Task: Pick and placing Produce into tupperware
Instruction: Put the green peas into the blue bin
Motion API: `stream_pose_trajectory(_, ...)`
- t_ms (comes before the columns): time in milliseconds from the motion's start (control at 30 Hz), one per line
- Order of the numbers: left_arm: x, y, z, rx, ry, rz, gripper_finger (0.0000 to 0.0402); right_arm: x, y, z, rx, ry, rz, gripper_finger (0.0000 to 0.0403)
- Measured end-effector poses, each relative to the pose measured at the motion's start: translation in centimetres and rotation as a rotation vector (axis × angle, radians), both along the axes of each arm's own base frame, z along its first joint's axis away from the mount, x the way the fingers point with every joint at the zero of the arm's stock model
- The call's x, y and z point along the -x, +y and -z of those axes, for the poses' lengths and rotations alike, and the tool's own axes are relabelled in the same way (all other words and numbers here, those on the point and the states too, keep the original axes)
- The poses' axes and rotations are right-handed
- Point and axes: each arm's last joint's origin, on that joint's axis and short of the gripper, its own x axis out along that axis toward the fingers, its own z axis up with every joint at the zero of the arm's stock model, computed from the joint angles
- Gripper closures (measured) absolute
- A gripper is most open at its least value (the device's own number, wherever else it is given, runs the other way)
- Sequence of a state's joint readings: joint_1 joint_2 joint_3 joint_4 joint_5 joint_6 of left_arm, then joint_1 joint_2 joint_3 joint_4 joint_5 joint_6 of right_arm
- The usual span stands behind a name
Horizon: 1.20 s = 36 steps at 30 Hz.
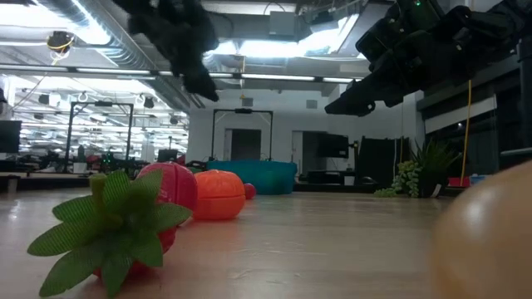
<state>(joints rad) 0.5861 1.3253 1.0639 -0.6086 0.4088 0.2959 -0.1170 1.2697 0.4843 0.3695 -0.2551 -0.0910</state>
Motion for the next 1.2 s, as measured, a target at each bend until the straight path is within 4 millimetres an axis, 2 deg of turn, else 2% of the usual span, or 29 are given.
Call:
stream_pose_trajectory(200, 2.6, -4.1, -0.1, -0.069, -0.112, 0.018, 0.0185, 0.0, 0.0, -0.1, -0.004, -0.013, 0.002, 0.0114)
stream_pose_trajectory(433, 4.7, -7.2, 0.7, -0.07, -0.163, 0.084, 0.0185, -0.1, 0.0, -0.2, -0.032, -0.021, 0.014, 0.0114)
stream_pose_trajectory(700, 4.6, -8.4, 2.1, -0.048, -0.125, 0.148, 0.0185, -0.1, 0.0, -0.2, -0.055, -0.017, 0.024, 0.0114)
stream_pose_trajectory(1067, 4.2, -9.3, 2.2, -0.029, -0.126, 0.184, 0.0185, -0.1, 0.0, -0.2, -0.1, -0.009, 0.042, 0.0114)
stream_pose_trajectory(1200, 3.9, -9.6, 2.2, -0.078, -0.125, 0.16, 0.0185, -0.1, 0.0, -0.2, -0.103, -0.009, 0.042, 0.0114)
